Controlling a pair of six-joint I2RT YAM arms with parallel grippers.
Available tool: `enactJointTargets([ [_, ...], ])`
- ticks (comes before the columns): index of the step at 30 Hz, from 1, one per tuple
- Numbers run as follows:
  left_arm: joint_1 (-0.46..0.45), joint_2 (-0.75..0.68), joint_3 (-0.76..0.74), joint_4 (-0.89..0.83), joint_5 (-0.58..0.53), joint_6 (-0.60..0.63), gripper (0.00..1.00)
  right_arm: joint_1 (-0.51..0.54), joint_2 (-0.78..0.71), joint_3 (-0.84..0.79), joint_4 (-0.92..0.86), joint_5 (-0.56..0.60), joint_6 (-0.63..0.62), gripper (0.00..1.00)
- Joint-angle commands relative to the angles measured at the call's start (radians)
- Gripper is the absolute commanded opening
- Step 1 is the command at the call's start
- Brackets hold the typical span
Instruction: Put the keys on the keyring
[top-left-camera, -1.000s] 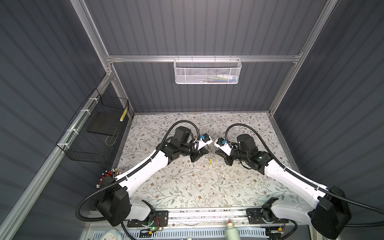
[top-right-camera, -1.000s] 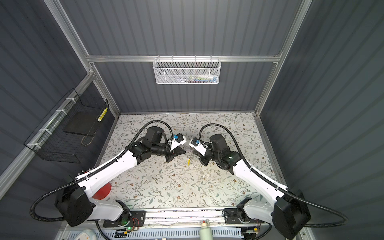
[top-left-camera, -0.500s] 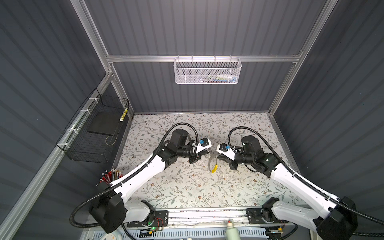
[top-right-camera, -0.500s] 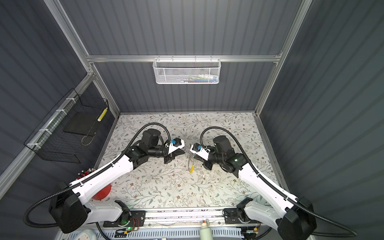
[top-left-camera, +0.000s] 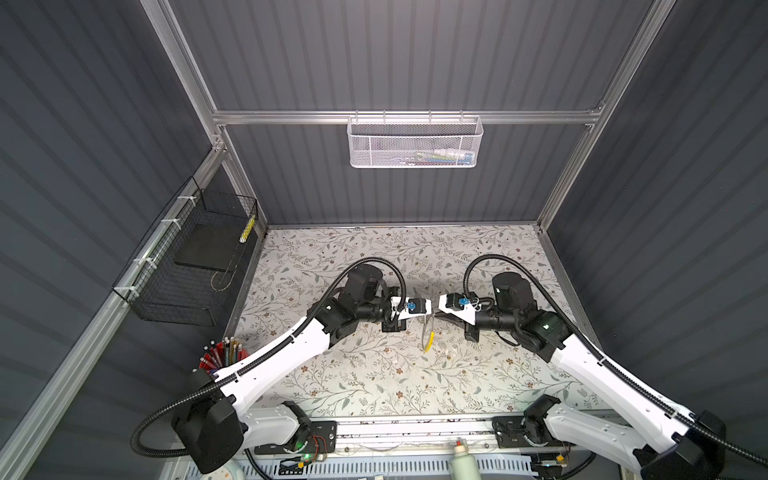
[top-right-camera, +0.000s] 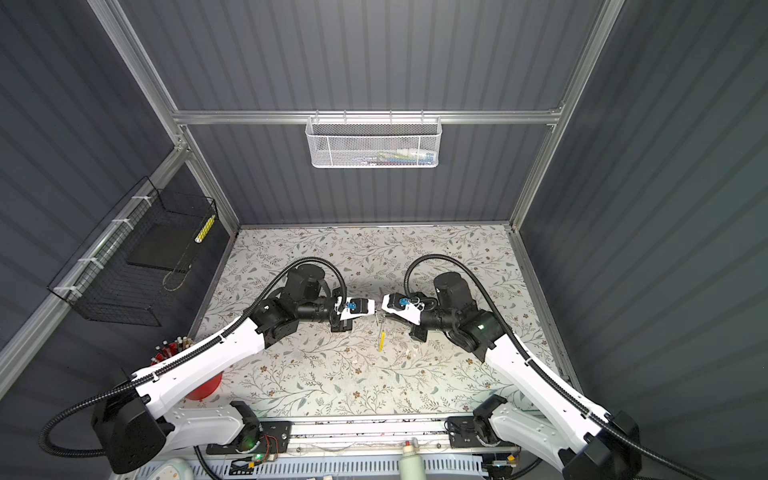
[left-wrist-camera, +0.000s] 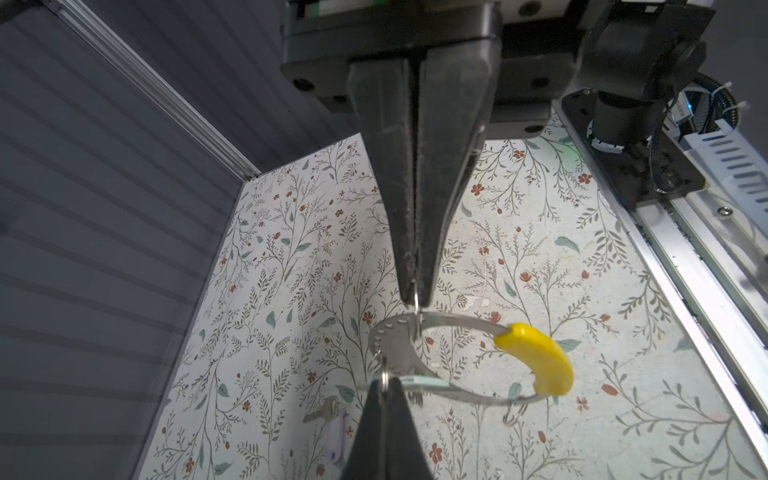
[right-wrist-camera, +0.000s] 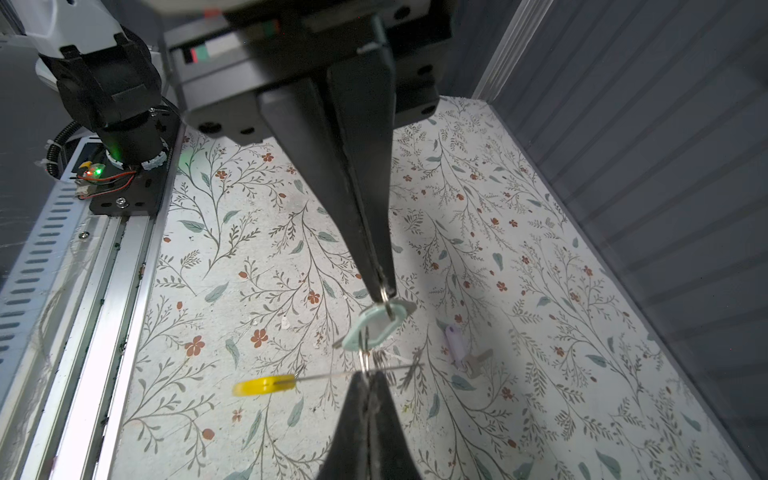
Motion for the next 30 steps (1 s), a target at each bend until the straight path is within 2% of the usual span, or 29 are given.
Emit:
enactJointTargets([
  [1,-0.019,-0.024,-0.01,0.012,-0.034,0.066,0.0,-0.003,-0.002,-0.008,0.013,-0.041,-0.02,0.0],
  [12,-0.041,-0.045,-0.017,0.024,-0.048,0.083,0.0,-0.002,0.013,0.002,-0.009,-0.055,-0.018,0.0],
  [30,-0.083,-0.062,-0.018,-0.037,-0.046,0.2,0.0,-0.012,0.019,0.024,-0.03,-0.083,-0.008,0.0],
])
